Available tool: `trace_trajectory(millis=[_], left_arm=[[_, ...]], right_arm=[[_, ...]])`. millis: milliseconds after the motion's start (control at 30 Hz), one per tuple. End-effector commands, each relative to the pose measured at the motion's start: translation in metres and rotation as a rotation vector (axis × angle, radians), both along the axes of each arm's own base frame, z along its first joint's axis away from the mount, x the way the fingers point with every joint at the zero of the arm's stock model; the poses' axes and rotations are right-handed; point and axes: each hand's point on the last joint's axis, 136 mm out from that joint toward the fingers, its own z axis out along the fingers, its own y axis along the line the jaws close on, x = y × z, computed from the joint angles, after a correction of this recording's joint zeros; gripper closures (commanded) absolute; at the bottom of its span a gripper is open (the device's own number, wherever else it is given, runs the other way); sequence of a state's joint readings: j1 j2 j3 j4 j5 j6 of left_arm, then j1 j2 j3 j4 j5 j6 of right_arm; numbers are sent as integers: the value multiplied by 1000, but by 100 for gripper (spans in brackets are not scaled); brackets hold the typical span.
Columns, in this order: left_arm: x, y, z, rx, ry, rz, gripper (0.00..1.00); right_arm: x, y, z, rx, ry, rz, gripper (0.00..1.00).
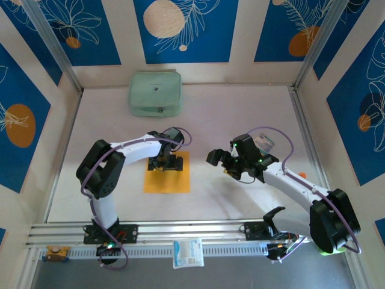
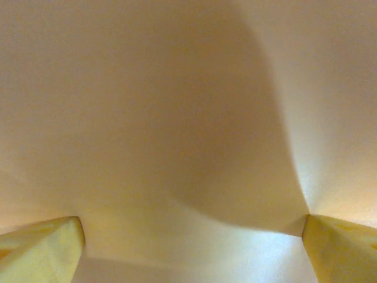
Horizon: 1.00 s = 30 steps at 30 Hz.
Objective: Fold a paper plane with a square sheet of paper (pick it up from the middle)
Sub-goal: First fold the square sheet of paper in half at the center of the table.
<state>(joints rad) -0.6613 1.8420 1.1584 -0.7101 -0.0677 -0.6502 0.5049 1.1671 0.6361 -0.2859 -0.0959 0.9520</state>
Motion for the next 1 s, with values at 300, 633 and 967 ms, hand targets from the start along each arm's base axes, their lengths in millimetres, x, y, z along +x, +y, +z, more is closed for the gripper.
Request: trace_trajectory(millis=[300,633,967], left_arm=[[-12,2,-13,-5,47,6,14],[-1,-23,10,-149,-63,-49,42],[4,-41,38,-272,-127,-69,55]], right_arm=[[2,3,10,9,-3,-7,1],[4,-1,13,0,-29,-14,1],[4,-10,13,-34,-19,-43,2]])
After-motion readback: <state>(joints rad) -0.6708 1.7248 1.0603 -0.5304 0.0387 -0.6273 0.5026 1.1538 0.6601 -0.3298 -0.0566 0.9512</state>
